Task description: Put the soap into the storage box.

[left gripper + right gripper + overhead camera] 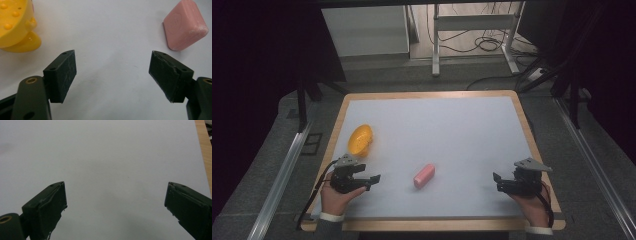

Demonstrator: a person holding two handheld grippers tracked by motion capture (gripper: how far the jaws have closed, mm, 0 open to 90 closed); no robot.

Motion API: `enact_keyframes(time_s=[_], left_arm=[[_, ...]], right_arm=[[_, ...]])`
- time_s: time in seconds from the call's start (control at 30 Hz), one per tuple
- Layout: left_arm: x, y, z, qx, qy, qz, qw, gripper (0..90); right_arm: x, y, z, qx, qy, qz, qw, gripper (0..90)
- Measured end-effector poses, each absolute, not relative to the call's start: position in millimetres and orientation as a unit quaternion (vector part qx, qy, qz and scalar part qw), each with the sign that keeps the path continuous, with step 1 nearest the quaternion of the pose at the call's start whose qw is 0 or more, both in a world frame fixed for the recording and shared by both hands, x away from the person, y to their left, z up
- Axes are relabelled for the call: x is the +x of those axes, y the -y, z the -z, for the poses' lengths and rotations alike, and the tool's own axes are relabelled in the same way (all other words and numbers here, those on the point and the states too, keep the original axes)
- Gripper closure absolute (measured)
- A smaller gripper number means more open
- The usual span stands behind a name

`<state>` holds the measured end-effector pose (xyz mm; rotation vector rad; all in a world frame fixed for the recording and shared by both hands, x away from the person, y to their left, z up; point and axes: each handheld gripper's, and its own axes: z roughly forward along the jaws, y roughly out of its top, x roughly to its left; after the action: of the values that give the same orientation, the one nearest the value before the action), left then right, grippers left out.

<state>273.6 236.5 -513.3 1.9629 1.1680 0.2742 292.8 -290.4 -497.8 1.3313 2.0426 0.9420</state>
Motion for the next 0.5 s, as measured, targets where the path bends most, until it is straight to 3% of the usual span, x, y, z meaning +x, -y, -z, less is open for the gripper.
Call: enact_keyframes(time_s=[0.5], left_arm=[[273.5, -239.3, 513.2, 0.778, -0.476, -0.108, 0.396, 23.0]], right_arm=[[291.2, 295.2, 496.6, 0.502, -0.739, -0.359, 0.270, 5.3]])
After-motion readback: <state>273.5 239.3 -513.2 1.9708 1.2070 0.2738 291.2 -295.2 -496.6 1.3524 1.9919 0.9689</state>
